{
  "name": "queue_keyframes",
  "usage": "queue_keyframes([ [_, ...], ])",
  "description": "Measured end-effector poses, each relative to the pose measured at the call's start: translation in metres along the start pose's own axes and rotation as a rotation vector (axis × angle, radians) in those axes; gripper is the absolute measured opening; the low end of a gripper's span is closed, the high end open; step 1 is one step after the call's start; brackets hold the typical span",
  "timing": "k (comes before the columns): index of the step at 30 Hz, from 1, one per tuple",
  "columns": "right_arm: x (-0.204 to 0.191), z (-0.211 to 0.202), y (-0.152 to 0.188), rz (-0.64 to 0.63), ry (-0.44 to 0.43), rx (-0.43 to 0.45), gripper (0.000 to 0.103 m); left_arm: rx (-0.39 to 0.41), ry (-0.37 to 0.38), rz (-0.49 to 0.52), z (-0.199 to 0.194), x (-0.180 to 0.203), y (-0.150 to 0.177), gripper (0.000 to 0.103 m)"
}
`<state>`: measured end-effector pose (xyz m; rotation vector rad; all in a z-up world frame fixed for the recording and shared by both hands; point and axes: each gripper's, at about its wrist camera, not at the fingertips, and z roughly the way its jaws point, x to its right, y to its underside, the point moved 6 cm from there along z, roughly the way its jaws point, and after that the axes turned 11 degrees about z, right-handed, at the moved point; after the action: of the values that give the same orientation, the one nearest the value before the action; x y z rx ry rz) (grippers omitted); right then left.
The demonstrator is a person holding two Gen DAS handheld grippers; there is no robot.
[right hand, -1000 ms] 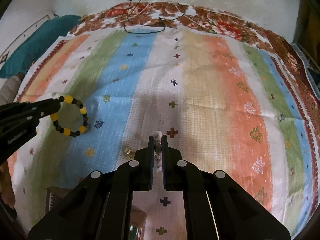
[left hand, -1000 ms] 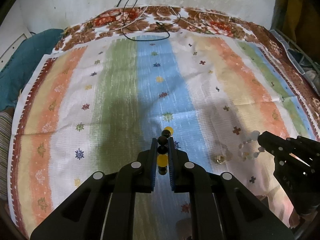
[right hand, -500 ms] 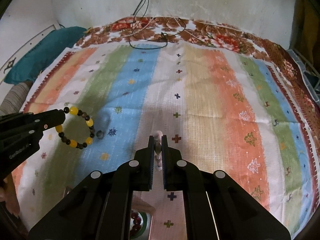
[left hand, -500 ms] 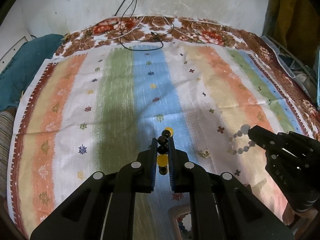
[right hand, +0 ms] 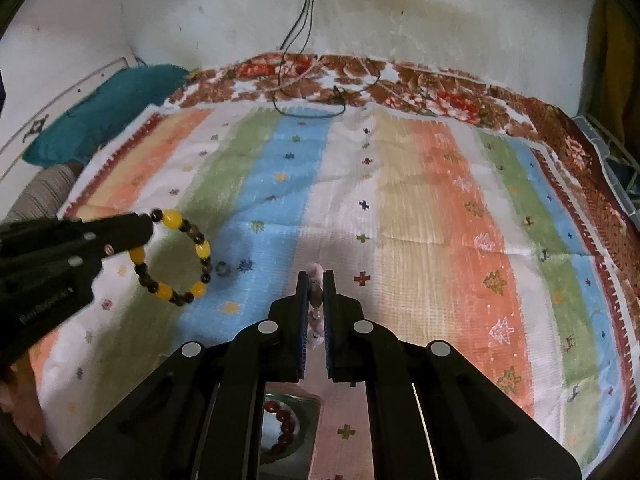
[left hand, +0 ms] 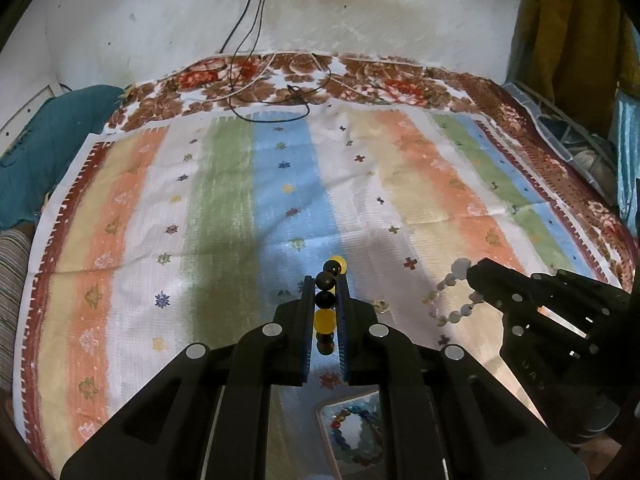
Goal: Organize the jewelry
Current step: 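Lift the bracelet and charm and carry both over the silver tin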
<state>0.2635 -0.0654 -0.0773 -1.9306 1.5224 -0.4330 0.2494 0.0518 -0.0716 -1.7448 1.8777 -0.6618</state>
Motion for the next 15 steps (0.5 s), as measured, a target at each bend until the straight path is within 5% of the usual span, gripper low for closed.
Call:
queue_keyframes([
  [15, -0.007, -0.042, 0.006, -0.012, -0.042, 0.068, 0.008, 0.051, 0.042, 0.003, -0.038, 0.020, 0.007, 0.010],
])
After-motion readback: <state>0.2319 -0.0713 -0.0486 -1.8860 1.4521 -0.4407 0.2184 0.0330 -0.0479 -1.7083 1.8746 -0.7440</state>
